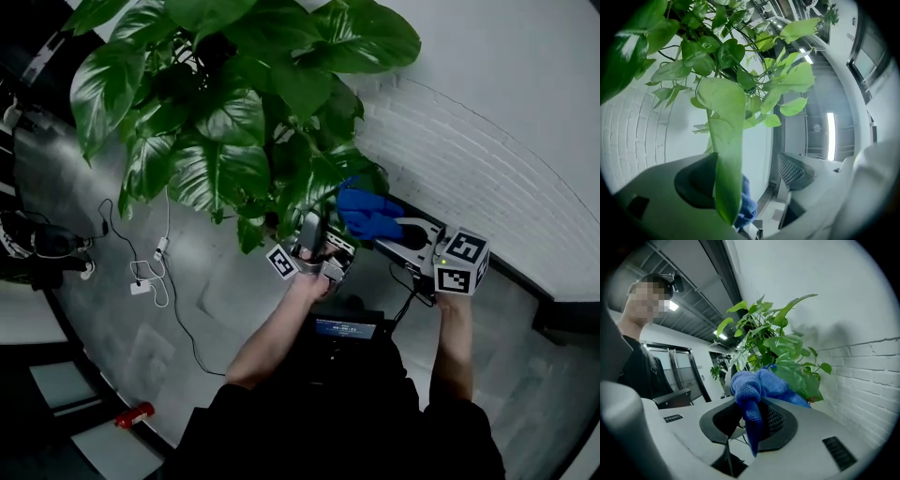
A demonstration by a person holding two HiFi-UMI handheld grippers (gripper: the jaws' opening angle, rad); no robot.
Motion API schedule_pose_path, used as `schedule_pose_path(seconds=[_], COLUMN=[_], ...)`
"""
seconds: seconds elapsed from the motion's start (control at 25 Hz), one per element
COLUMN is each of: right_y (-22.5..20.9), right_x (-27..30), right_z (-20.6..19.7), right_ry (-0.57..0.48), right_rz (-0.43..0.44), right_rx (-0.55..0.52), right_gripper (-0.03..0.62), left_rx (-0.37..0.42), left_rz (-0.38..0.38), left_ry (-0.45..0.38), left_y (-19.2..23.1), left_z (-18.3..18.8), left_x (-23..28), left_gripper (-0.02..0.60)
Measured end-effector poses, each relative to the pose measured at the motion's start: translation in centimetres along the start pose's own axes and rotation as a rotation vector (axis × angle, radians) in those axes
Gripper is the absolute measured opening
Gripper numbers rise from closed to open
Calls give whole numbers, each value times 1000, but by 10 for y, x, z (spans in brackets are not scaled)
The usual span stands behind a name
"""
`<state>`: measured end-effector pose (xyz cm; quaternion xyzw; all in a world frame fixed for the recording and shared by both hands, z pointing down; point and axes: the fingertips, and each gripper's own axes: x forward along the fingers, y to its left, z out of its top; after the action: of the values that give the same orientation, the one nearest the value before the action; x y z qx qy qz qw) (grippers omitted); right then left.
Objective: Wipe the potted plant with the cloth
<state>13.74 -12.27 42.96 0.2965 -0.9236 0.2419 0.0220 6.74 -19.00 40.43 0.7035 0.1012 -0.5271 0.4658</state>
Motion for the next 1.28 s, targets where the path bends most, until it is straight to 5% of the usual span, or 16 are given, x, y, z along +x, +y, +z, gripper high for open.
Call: schedule_pose_path(seconds=[0.12,0.32,0.44,0.56,0.76,1.28], right_y=[4,33,45,34,19,62], right_x=[-26,-65,-49,-5,36,-11], right_z=[20,122,145,119,39,-52], right_ry=[-91,-384,-372,-210,7,-31], right_rz=[-27,-50,-63,-62,-27,-36], right_rx=[-18,-186,-312,-354,-259,7], right_gripper=[95,95,95,95,95,95], left_rx=[8,23,38,64,103,55], left_rz=[14,22,17,2,10,29], left_ry=[6,11,8,-1,-5,-14], left_y=[-2,-4,-7,-13,-21,-30], left_z=[-3,-13,-17,-20,-27,-20], left_x=[-4,-8,-6,-1,1,-22], left_gripper=[413,413,413,413,413,411])
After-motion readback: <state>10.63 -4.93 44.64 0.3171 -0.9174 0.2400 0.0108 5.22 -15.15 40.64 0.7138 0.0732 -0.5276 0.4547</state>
